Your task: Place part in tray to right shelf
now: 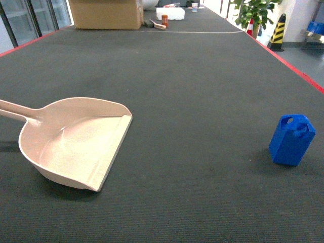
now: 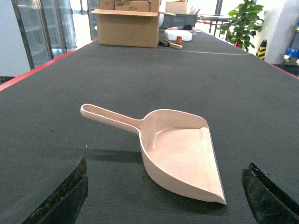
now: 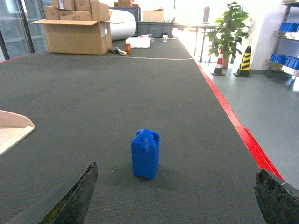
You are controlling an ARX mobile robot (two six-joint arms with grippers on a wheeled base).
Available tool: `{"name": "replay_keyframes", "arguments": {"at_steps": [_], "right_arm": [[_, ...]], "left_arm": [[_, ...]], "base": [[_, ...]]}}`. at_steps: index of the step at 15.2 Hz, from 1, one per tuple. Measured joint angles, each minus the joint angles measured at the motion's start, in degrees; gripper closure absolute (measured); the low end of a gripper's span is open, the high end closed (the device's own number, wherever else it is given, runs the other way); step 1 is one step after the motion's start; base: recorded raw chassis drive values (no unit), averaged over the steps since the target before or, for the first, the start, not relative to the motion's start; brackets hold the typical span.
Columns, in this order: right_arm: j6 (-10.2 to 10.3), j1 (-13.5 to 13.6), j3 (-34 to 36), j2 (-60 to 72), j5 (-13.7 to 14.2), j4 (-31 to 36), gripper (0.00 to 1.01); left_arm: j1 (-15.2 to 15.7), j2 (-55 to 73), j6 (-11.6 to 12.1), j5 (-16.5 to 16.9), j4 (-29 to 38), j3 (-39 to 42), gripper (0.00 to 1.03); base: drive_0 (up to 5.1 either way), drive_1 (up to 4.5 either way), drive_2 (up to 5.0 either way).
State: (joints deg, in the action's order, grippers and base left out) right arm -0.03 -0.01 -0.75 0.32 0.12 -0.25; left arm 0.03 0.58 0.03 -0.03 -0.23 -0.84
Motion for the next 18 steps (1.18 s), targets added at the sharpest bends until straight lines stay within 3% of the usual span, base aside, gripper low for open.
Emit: {"name": "replay_keyframes", "arguments": {"at_steps": [6, 7, 8, 11, 13, 15, 18], "right_arm": [[0.0, 0.0, 0.0, 0.0, 0.0, 0.0, 0.03], [0.0, 0.0, 0.0, 0.0, 0.0, 0.0, 0.03], [0.0, 0.0, 0.0, 0.0, -0.2, 0.1, 0.03], [0.0, 0.0, 0.0, 0.0, -0.2, 0.0, 0.03], [0.0, 0.0, 0.0, 0.0, -0.2, 0.0, 0.03], [0.0, 0.0, 0.0, 0.0, -0.2, 0.0, 0.03], [0.0, 0.0, 0.0, 0.0, -0.2, 0.0, 0.03]], "left_arm": [[0.0, 0.0, 0.0, 0.0, 0.0, 0.0, 0.05], [-2.1, 3.0, -1.6, -5.7, -5.4, -1.9, 0.05], [0.1, 15.1, -6.0, -7.0, -2.4, -5.0, 0.05], [9.3, 51.5, -18.2, 9.2, 22.1, -15.5, 0.05], [12.9, 77.1, -24.5, 16.6, 30.2, -26.7, 0.05], [14.7, 94.1, -29.5, 19.9, 31.6, -36.9, 0.05], [14.4, 109.2, -36.1, 19.2, 33.1, -48.9, 0.05]], "base": [[0.0, 0.0, 0.0], [0.0, 0.0, 0.0], [0.0, 0.0, 0.0], [0.0, 0.0, 0.0], [0.0, 0.0, 0.0], [0.0, 0.0, 0.0], [0.0, 0.0, 0.0]]}}
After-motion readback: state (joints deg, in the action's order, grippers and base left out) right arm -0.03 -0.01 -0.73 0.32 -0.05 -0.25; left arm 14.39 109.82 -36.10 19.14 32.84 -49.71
